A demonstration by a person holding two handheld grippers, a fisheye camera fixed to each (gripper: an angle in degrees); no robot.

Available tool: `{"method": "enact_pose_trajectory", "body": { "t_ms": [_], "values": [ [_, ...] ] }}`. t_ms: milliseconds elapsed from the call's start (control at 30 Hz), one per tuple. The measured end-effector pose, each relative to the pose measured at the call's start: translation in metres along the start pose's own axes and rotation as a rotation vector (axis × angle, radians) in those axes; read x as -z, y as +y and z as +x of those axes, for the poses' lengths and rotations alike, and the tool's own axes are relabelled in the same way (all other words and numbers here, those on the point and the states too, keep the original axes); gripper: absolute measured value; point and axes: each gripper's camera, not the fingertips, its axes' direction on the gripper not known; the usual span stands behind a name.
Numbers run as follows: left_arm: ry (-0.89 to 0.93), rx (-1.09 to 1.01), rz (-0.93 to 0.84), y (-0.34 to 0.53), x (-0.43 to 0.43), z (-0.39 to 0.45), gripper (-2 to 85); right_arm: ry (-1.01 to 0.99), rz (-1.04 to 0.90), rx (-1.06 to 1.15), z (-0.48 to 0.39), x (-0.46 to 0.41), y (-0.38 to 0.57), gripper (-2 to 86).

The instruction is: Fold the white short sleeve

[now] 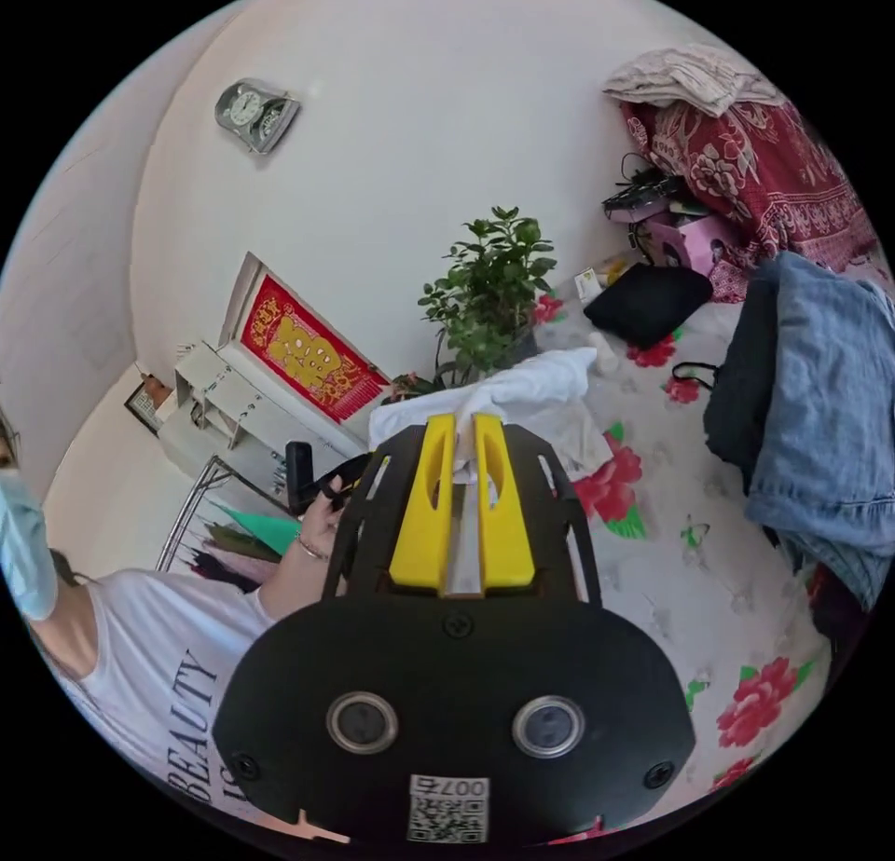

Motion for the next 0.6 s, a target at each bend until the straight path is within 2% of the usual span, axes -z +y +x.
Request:
{"method": "enact_pose_trajectory", "body": {
  "t_ms": [33, 100, 167, 267, 367, 433, 600],
  "values": [
    [-0.106, 0.053, -0.057, 0.004, -0.015, -0.013, 7.2, 0.029, -0.006, -0.013, 0.007, -0.007, -0.001, 0.7],
    [-0.188, 0.089, -0.121, 0.022, -0.033, -0.026, 7.9, 0.12, -0.082, -0.061, 0.033, -0.023, 0.023, 0.4],
    [-0.206, 0.076, -0.165, 0.048, -0.047, -0.024, 8.2, 0.175, -0.15, -0.07, 0.046, -0.022, 0.067, 0.2],
    [-0.219, -0.044, -0.315, 0.099, -0.085, 0.004, 8.4, 0.383, -0.27, -0.094, 0.058, -0.002, 0.175, -0.1],
    [-0.188, -0.277, -0.57, 0.15, -0.144, 0.063, 8.5, 0.567, -0.356, -0.259, 0.058, 0.04, 0.295, -0.3],
    [-0.109, -0.509, -0.73, 0.193, -0.188, 0.125, 8.5, 0.665, -0.385, -0.376, 0.046, 0.07, 0.357, -0.3],
    [0.04, -0.904, -0.967, 0.288, -0.249, 0.244, 8.8, 0.929, -0.515, -0.611, -0.009, 0.113, 0.486, -0.3]
  ]
}}
